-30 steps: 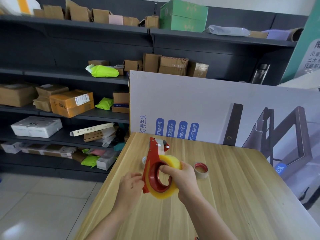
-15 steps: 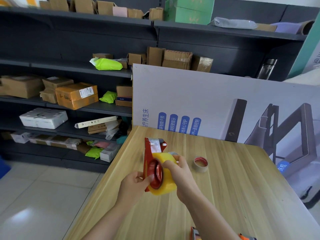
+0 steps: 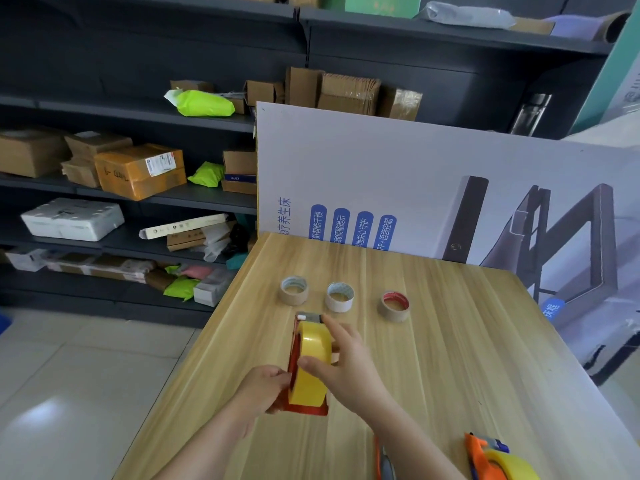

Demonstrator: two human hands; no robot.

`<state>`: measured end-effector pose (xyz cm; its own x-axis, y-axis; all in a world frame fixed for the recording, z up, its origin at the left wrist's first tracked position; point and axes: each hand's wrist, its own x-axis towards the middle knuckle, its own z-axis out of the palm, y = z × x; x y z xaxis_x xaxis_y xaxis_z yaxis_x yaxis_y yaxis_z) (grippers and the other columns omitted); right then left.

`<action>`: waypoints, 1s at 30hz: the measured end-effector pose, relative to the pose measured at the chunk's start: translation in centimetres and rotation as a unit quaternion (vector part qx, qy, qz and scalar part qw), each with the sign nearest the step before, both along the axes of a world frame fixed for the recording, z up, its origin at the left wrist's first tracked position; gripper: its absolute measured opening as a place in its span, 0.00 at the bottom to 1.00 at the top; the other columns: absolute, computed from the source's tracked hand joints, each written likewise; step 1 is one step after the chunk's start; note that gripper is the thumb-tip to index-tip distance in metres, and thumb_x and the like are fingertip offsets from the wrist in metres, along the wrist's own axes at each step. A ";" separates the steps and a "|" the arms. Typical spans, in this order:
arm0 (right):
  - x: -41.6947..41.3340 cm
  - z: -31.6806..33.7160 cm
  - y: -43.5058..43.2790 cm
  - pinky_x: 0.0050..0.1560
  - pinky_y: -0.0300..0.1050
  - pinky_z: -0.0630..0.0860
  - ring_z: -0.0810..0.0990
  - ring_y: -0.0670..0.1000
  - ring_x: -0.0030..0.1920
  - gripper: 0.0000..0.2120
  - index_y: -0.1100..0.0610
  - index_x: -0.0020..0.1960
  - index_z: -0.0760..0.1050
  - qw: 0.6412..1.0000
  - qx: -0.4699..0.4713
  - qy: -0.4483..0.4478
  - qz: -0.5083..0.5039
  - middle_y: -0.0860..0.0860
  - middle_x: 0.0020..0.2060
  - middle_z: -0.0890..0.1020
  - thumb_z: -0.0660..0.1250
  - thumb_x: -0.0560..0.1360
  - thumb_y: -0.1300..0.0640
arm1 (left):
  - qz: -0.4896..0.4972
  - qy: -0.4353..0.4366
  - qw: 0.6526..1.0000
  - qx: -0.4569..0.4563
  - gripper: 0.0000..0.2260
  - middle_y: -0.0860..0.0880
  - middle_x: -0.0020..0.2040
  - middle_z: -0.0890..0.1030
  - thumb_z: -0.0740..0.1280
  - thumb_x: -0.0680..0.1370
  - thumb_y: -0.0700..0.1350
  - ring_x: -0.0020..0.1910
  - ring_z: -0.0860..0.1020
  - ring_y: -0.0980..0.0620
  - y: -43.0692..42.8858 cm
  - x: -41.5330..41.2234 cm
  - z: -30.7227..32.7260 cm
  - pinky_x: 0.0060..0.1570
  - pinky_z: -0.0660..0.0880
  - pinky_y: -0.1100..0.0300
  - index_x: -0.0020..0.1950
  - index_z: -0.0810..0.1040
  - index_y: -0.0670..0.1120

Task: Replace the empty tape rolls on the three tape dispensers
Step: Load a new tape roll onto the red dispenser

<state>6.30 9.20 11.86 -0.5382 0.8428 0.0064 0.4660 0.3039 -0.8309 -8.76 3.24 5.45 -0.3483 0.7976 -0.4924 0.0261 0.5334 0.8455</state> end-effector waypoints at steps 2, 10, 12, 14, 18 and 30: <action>-0.3 -0.9 -0.5 0.64 0.44 0.71 0.70 0.48 0.64 0.37 0.51 0.75 0.62 0.999 0.014 -0.033 0.001 0.46 0.66 0.68 0.73 0.71 0.46 | -0.021 -0.002 0.999 -0.028 0.12 0.50 0.25 0.78 0.62 0.78 0.43 0.24 0.73 0.54 -0.5 -0.2 -1.2 0.27 0.67 0.64 0.35 0.76 0.45; 0.1 -4.7 -2.3 0.62 0.38 0.69 0.67 0.48 0.67 0.44 0.53 0.77 0.58 0.989 -0.073 -0.128 0.018 0.47 0.70 0.64 0.76 0.68 0.45 | -0.093 -0.008 0.986 -0.140 0.10 0.48 0.25 0.78 0.60 0.77 0.42 0.23 0.74 0.52 -2.5 -0.5 -6.1 0.25 0.67 0.64 0.38 0.76 0.44; 0.2 -5.5 -2.7 0.56 0.34 0.68 0.69 0.47 0.64 0.43 0.53 0.76 0.60 0.987 -0.081 -0.137 0.008 0.48 0.69 0.65 0.76 0.68 0.46 | -0.103 -0.019 0.982 -0.158 0.09 0.48 0.25 0.77 0.61 0.77 0.44 0.22 0.73 0.52 -2.9 -0.2 -7.1 0.25 0.66 0.64 0.38 0.76 0.44; 0.3 -6.4 -3.3 0.54 0.33 0.67 0.69 0.47 0.63 0.43 0.52 0.76 0.60 0.985 -0.086 -0.149 -0.001 0.48 0.68 0.66 0.76 0.67 0.45 | -0.106 -0.035 0.978 -0.174 0.09 0.47 0.26 0.77 0.61 0.77 0.44 0.22 0.72 0.51 -3.3 0.1 -7.9 0.25 0.64 0.63 0.39 0.76 0.43; 0.3 -7.9 -4.1 0.56 0.36 0.69 0.69 0.49 0.65 0.44 0.52 0.76 0.61 0.980 -0.105 -0.168 -0.018 0.48 0.69 0.66 0.76 0.67 0.44 | -0.098 -0.073 0.973 -0.197 0.09 0.47 0.25 0.75 0.61 0.78 0.45 0.21 0.72 0.51 -4.3 0.5 -9.3 0.24 0.63 0.64 0.42 0.76 0.42; 0.9 -10.4 -5.7 0.58 0.37 0.67 0.68 0.48 0.65 0.42 0.50 0.76 0.60 0.977 -0.105 -0.186 -0.002 0.48 0.68 0.66 0.76 0.68 0.44 | -0.035 -0.127 0.963 -0.236 0.07 0.45 0.27 0.76 0.63 0.77 0.44 0.22 0.72 0.51 -6.6 2.1 -10.9 0.26 0.68 0.65 0.41 0.76 0.42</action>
